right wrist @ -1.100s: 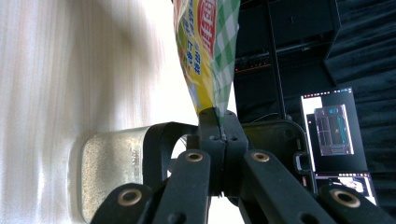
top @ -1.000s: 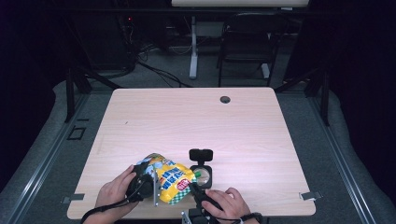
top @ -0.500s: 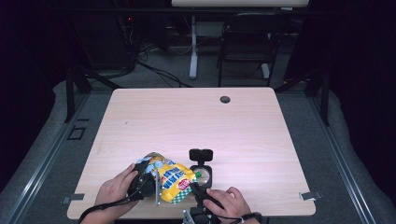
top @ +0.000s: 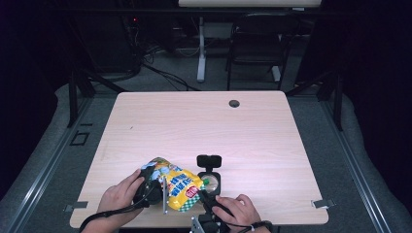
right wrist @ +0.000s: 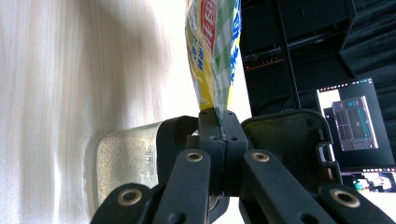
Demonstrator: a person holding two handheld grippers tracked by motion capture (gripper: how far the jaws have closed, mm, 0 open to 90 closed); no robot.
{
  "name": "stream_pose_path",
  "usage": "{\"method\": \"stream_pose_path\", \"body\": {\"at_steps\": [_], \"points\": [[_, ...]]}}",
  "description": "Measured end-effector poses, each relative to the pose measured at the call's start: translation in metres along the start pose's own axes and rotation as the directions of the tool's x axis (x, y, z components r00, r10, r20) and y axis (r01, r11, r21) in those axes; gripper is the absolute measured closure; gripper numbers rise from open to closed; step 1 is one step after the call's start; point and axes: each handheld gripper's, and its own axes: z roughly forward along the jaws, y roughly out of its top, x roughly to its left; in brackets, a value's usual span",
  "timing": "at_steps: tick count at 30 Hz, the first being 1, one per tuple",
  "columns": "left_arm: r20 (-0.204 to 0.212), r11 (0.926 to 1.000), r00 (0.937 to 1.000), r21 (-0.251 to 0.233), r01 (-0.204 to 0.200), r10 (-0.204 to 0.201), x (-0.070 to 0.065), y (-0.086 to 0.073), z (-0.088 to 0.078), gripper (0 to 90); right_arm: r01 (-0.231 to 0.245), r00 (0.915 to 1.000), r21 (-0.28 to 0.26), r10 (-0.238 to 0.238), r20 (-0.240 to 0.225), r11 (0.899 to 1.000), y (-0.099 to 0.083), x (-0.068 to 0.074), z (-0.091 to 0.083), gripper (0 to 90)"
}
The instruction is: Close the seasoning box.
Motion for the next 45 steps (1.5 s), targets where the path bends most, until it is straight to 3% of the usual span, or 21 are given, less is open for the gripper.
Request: {"method": "stream_pose_path", "body": {"at_steps": [3,16,45], "points": [[-0.011,0.9996,0.9998,-0.024,0.016,-0.016,-0.001,0.0,0.001,57.6,0.005,1.0,0.009,-0.005,0.0,1.0,0.0,0.0,-0.001,90.0],[0.002,0.999,0.9992,0.018,-0.041,0.041,0.005,0.003,-0.003,57.6,-0.011,0.9999,-0.002,0.011,-0.008,1.0,-0.002,0.001,0.001,90.0],[0.01,0.9931,0.9943,0.05,-0.106,0.106,0.013,0.009,-0.007,57.7,-0.024,0.9996,0.004,0.024,-0.014,1.0,-0.005,0.001,0.002,90.0]]}}
